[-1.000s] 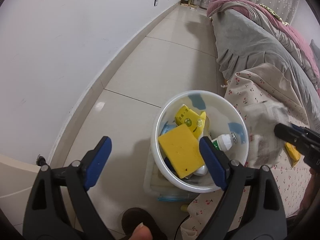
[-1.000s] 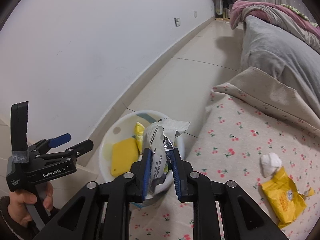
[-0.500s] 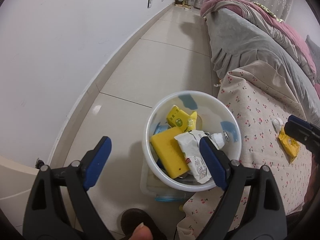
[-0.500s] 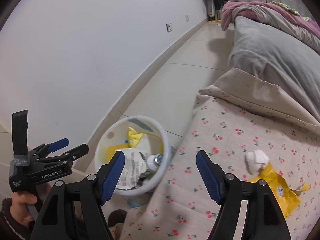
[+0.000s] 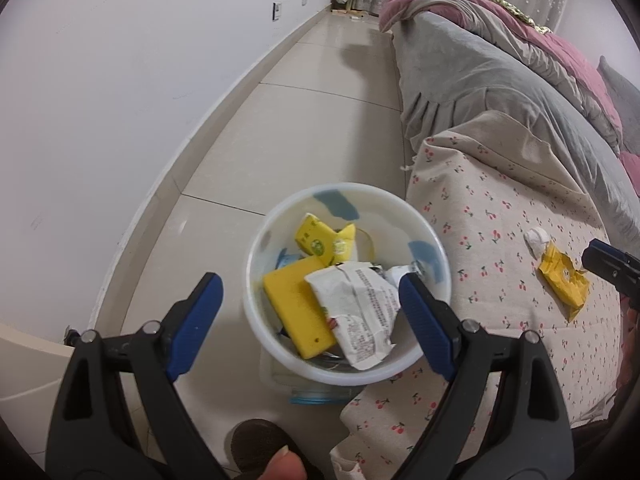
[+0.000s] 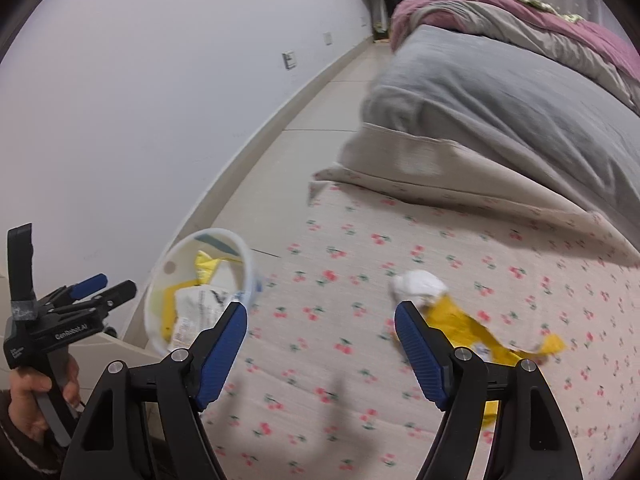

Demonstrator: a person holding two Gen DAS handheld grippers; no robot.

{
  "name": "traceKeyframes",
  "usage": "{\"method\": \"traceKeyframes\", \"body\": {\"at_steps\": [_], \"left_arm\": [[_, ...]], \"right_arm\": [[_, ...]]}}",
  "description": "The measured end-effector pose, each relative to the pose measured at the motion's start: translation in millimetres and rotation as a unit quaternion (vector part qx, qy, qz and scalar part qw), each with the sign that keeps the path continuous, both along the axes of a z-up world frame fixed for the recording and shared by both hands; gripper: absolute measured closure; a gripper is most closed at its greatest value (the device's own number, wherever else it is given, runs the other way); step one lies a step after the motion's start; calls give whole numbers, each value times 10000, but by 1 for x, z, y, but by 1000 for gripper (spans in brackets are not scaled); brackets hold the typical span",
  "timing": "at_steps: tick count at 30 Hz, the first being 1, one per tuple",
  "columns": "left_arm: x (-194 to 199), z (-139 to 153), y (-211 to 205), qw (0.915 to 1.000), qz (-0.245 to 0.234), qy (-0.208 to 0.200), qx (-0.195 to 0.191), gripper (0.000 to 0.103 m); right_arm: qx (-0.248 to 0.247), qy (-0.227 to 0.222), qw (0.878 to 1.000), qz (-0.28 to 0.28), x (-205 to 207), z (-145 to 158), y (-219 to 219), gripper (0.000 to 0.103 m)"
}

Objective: Collect trash
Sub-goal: 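Move both tools back over the yellow packet and white tissue on the bed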

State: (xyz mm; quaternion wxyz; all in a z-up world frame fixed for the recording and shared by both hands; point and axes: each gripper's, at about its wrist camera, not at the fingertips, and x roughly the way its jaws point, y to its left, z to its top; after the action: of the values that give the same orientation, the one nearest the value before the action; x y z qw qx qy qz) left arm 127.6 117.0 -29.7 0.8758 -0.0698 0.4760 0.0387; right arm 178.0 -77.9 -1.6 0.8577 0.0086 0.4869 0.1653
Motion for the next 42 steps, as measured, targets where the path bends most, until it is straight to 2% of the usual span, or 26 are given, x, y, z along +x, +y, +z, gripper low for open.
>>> {"method": "traceKeyframes", "body": {"at_steps": [10, 17, 21, 24, 26, 32, 37, 42], "left_arm": [[4, -1, -24, 9998, -208, 55, 7, 14], [6, -1, -37, 9995, -320, 81, 4, 14], [8, -2, -41, 9993, -357, 116, 7, 14], [8, -3, -43, 9992, -373, 123, 8, 14], [8, -3, -44, 9992, -379, 131, 14, 14], [9, -8, -45, 9990, -390, 221, 41, 14], [11, -11, -49, 9987, -432, 265, 62, 14], [15, -12, -60, 9980, -547, 307, 47, 14]], "right_arm": [[-100, 189, 9980, -597, -3, -10, -68, 25], [-296, 570, 9948, -792, -3, -29, -97, 25], [-595, 740, 9939, -559, -5, -42, -98, 25], [-1001, 803, 9917, -105, -3, -51, -90, 23], [-1289, 822, 9880, 206, -3, -56, -83, 18], [-1872, 719, 9755, 901, 0, -63, -71, 17], [-2217, 953, 9649, 1034, 10, -81, -71, 17], [-1879, 1108, 9723, 836, 20, -85, -85, 17]]}}
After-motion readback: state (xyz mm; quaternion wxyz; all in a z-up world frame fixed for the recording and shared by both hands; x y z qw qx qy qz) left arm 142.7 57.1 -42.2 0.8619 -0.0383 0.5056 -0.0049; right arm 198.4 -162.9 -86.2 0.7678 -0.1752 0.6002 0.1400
